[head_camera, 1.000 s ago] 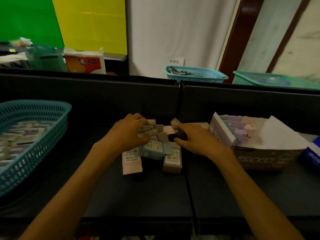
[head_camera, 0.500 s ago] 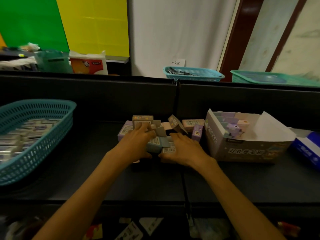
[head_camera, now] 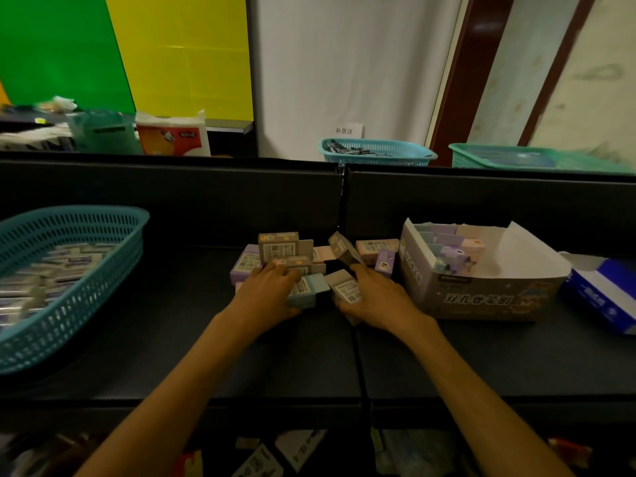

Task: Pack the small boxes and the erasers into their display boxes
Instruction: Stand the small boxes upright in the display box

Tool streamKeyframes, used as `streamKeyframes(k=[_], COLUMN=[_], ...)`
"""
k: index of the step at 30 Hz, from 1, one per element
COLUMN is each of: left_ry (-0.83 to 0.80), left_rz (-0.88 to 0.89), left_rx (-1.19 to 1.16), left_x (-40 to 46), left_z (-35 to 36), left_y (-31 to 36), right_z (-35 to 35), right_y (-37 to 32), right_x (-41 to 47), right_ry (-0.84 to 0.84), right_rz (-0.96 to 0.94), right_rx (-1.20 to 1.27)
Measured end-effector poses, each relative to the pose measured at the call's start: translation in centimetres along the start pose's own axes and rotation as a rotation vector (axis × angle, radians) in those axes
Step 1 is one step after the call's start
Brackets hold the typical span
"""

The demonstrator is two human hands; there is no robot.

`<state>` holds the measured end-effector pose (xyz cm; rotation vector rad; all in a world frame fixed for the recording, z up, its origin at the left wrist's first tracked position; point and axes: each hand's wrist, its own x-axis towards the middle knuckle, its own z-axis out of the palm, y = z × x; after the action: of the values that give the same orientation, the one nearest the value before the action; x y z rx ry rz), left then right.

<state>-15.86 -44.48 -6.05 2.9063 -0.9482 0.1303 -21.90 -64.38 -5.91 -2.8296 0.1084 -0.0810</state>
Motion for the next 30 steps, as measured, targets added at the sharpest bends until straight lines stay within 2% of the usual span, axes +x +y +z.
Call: streamKeyframes(k=[5, 8, 14, 18, 23, 30], left_ry=[0.003, 0.020, 0.106, 0.080, 0.095, 0.130], left_rz=[0.034, 0.036, 0.027, -0.018, -0.008, 0.039], left_rx=[-0.016, -0.043, -0.269, -0.548, -0.512, -0.750], left_x=[0.1, 0.0, -0.1, 0.2, 0.4, 0.6], left_z=[-0.3, -0.7, -2.1, -2.0, -1.9, -3.0], left_y=[-0.2, -0.2, -0.8, -1.1, -2.0, -2.0], right_z=[0.3, 0.1, -1.0, -1.4, -1.4, -2.4], right_y=[0.3, 0.4, 0.7, 0.5, 0.2, -0.3], right_x=[-0.1, -0.2, 0.2, 0.5, 0.8, 0.9], right_ry=[-0.025, 0.015, 0.103, 0.130, 0.154, 0.222], right_rz=[0.039, 0.032, 0.035, 0.001, -0.017, -0.072], right_rx=[-0.013, 0.037, 0.289, 0.361, 0.479, 0.545])
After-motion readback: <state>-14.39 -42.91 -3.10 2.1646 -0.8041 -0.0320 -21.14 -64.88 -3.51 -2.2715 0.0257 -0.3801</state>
